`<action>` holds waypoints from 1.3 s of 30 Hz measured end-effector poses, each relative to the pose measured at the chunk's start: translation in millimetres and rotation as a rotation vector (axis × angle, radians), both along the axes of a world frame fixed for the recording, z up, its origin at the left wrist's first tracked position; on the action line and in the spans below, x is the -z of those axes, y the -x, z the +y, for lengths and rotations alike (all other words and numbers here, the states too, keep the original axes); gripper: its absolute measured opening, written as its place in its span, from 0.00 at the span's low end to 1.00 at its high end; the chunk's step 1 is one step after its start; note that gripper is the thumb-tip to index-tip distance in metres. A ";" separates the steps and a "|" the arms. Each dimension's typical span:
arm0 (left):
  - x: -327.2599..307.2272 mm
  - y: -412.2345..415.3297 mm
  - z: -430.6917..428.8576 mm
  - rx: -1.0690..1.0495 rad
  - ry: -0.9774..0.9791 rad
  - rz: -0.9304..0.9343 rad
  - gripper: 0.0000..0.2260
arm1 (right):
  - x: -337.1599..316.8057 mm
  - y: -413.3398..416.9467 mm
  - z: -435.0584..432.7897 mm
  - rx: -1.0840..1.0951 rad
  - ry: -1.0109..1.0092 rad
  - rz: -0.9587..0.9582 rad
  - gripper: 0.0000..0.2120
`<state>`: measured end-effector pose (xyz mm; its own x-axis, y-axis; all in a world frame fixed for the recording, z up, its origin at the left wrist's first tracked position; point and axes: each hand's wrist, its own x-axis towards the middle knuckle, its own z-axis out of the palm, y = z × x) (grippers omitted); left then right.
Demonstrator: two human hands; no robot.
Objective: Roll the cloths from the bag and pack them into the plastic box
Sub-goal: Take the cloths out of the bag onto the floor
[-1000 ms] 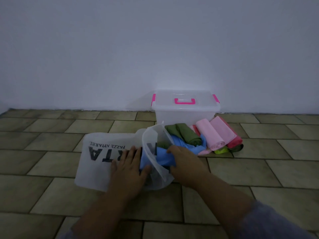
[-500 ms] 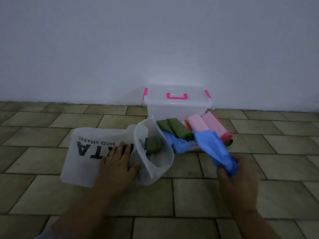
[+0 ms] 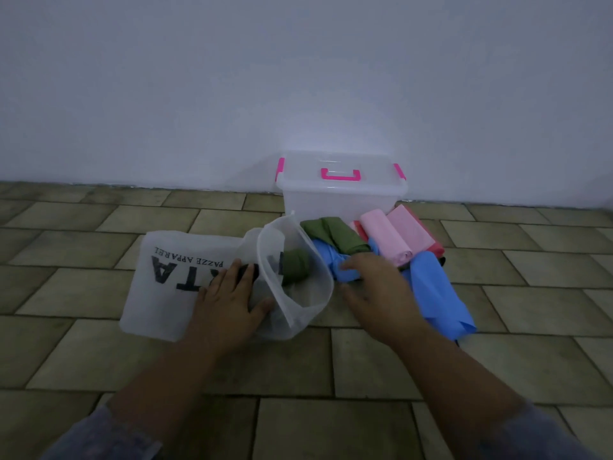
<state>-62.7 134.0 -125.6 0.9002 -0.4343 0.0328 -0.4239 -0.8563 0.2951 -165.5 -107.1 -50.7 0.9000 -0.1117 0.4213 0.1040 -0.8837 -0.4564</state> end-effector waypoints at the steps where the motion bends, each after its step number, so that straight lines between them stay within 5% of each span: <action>1: 0.2 0.9 0.4 0.006 0.008 0.005 0.37 | -3.6 -15.6 12.0 -0.098 0.019 0.089 0.13; 4: 1.2 3.1 0.9 0.008 0.024 0.010 0.36 | -7.7 -65.2 35.1 -0.191 0.144 0.416 0.14; 7: 1.8 4.4 -1.1 -0.018 0.016 -0.007 0.38 | -1.4 -97.4 41.1 -0.209 0.285 0.529 0.16; 14: -2.2 5.2 0.7 -0.023 0.026 -0.005 0.37 | 14.4 -100.2 34.0 -0.188 0.136 0.423 0.14; 22: -1.7 1.9 -1.5 -0.054 0.017 -0.002 0.37 | 18.4 12.3 -24.6 0.329 -0.199 -0.190 0.18; 25: 0.1 0.2 -1.8 -0.059 0.005 0.003 0.38 | 40.2 53.6 -35.0 0.564 -0.177 -0.150 0.19; 32: -2.2 4.8 -2.6 -0.050 -0.005 0.000 0.38 | 39.1 46.8 -26.3 0.628 0.213 0.231 0.24; 36: -0.7 12.4 1.3 -0.028 0.031 -0.033 0.37 | 11.9 7.8 13.3 0.166 -0.003 0.022 0.15; 39: 2.9 19.3 4.6 -0.011 0.055 -0.060 0.38 | -0.2 -31.1 44.3 -0.159 -0.115 0.246 0.10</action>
<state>-82.0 138.5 -128.5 0.9004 -0.4209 0.1100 -0.4332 -0.8441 0.3160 -134.4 -62.7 -50.5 0.9834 0.0047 0.1814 0.1111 -0.8062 -0.5812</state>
